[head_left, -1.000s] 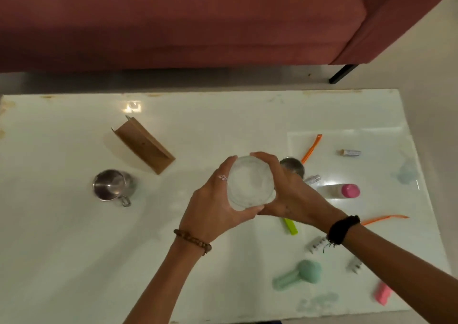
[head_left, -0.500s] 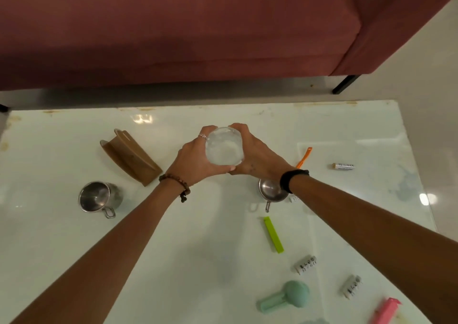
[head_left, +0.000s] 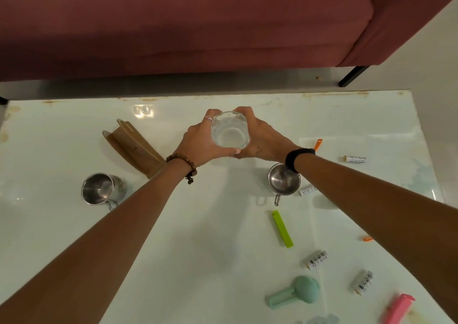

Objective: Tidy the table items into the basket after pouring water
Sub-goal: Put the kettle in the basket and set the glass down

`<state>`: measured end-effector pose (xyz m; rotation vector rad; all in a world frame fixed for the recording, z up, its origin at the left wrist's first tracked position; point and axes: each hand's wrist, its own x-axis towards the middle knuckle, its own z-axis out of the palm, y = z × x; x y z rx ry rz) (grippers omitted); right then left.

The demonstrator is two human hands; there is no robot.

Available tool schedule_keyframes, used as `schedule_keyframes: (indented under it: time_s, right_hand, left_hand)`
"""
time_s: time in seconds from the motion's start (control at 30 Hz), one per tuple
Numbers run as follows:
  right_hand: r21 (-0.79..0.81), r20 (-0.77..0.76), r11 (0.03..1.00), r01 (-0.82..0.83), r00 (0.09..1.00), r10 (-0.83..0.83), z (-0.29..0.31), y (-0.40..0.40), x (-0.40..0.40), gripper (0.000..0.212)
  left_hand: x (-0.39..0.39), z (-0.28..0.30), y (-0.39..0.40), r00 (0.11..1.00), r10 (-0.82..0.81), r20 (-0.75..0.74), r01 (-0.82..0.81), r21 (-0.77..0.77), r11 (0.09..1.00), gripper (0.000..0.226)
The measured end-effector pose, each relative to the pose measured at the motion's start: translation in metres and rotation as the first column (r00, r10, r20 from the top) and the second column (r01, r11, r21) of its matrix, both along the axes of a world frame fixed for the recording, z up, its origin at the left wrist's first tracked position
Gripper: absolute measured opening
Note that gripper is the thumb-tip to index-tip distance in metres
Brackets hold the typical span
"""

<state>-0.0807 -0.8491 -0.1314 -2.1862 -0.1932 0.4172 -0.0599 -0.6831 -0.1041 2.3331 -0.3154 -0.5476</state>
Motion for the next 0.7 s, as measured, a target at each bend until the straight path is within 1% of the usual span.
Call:
schedule_keyframes:
  time_s: [0.2,0.4,0.53,0.6,0.7]
  right_hand:
    - [-0.005,0.002,1.0,0.005,1.0,-0.005,-0.002,0.0,-0.004,0.092]
    - [-0.006,-0.038,1.0,0.013,0.999,-0.013,0.0,0.003,-0.009,0.093]
    - [-0.017,-0.073,1.0,0.024,0.997,-0.025,0.001,0.005,-0.01,0.092]
    - [-0.029,-0.103,0.999,0.032,0.994,-0.035,0.003,0.005,-0.01,0.094]
    - [-0.053,-0.14,0.997,0.05,0.989,-0.057,0.013,0.003,-0.017,0.098]
  left_hand:
    - [0.0,-0.004,0.0,1.0,-0.02,0.008,0.02,0.022,1.0,0.085]
    - [-0.003,-0.002,0.002,1.0,-0.029,-0.006,0.029,0.068,0.997,0.086]
    - [-0.005,-0.004,0.002,0.999,-0.014,-0.038,0.015,0.012,1.0,0.085]
    - [-0.007,-0.005,0.002,0.998,-0.019,-0.059,0.019,-0.003,1.0,0.089]
    - [-0.013,-0.004,0.003,0.997,-0.026,-0.071,0.025,-0.005,1.0,0.104]
